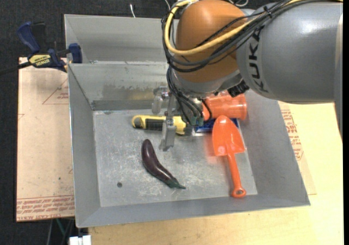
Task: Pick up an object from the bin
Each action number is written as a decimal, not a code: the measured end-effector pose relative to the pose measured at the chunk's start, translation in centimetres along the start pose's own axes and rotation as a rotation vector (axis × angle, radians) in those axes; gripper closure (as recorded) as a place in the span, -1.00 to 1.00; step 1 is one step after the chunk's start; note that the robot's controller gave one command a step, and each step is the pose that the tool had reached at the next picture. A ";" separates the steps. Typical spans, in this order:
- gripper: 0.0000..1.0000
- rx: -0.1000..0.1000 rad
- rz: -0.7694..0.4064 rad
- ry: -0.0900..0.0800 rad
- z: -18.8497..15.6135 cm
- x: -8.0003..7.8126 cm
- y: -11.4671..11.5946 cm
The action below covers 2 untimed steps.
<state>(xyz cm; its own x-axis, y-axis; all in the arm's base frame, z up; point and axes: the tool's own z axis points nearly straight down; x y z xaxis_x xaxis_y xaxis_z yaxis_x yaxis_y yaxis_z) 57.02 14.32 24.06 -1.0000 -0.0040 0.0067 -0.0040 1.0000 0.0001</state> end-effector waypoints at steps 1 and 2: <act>-1.00 -0.001 0.005 -0.008 -0.4 -0.2 -0.1; -1.00 -0.002 0.059 -0.007 8.1 -6.6 -5.9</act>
Offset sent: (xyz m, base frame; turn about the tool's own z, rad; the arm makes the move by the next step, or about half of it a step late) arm 0.0650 -0.0590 -0.0806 0.0572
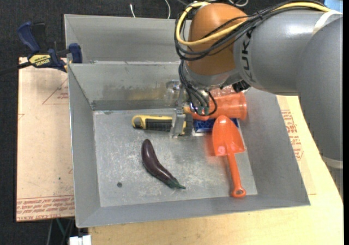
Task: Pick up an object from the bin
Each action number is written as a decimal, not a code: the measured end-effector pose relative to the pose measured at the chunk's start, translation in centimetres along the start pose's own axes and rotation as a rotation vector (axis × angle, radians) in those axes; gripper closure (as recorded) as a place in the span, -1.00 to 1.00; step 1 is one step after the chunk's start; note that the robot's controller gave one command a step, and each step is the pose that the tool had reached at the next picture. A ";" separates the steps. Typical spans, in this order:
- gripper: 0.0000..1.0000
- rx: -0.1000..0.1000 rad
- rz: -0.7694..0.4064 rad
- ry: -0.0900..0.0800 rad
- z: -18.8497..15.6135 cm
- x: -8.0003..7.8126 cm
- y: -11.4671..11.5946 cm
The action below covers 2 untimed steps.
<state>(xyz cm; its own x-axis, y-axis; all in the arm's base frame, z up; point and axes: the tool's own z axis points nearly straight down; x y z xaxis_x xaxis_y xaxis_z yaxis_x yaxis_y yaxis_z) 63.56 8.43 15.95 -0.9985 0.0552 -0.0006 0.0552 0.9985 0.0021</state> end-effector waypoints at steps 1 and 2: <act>-1.00 -0.009 0.297 -0.012 0.0 0.8 0.0; -1.00 -0.002 0.089 -0.002 2.8 -0.7 -0.5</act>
Offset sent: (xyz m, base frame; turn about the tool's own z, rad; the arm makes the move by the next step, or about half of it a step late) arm 0.0067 -0.0055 -0.0281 0.0864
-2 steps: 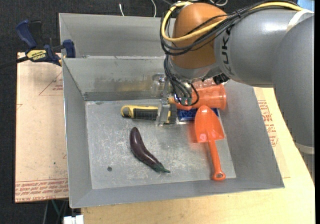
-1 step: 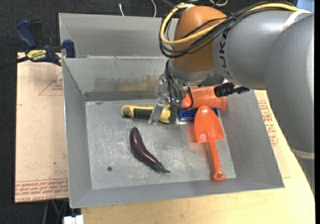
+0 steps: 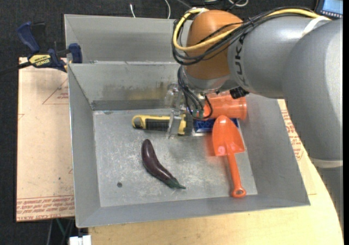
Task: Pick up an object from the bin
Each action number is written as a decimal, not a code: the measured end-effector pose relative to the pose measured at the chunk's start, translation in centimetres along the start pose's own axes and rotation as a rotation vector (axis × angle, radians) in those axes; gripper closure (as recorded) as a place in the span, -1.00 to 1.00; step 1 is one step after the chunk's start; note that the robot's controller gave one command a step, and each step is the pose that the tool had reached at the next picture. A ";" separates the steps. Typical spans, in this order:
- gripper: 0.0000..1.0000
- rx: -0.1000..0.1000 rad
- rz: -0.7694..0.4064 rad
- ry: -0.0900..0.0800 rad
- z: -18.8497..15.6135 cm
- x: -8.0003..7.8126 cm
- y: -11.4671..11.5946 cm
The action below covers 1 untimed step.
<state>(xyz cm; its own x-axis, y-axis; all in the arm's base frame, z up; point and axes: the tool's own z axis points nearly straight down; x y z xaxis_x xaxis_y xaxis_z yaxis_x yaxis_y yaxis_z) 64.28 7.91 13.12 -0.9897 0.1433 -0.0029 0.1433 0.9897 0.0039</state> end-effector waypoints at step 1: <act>-1.00 -0.009 0.230 -0.011 6.1 0.4 0.3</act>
Offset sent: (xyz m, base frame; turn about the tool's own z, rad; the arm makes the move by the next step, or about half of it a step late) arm 0.0040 0.0087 -0.0612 0.0340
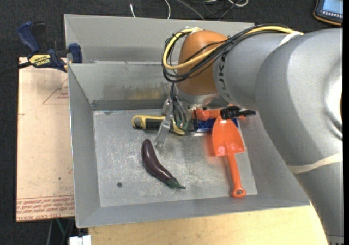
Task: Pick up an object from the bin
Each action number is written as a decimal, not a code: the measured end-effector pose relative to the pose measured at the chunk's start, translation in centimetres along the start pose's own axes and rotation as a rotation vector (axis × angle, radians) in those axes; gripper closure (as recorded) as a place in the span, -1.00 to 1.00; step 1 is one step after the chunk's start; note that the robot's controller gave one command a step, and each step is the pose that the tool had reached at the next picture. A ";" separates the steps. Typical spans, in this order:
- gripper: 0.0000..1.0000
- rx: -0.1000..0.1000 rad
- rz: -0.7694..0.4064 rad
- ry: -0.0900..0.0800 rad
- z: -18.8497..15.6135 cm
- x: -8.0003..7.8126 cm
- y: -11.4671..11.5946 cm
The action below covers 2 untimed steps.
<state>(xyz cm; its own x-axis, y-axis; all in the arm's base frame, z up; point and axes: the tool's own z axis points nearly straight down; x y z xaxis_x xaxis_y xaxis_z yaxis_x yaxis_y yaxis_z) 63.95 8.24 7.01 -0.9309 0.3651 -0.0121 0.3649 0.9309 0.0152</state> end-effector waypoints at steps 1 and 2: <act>1.00 0.006 -0.195 0.005 0.0 -0.5 0.9; 1.00 0.006 -0.195 0.006 0.0 -0.5 0.8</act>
Offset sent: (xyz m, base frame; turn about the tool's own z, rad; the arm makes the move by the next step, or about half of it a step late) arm 0.0000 0.0000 0.0000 0.0000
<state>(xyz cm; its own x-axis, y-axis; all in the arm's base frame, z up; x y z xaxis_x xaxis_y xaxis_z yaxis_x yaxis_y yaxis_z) 64.73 8.85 7.02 -0.9840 0.1782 -0.0086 0.1782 0.9840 0.0075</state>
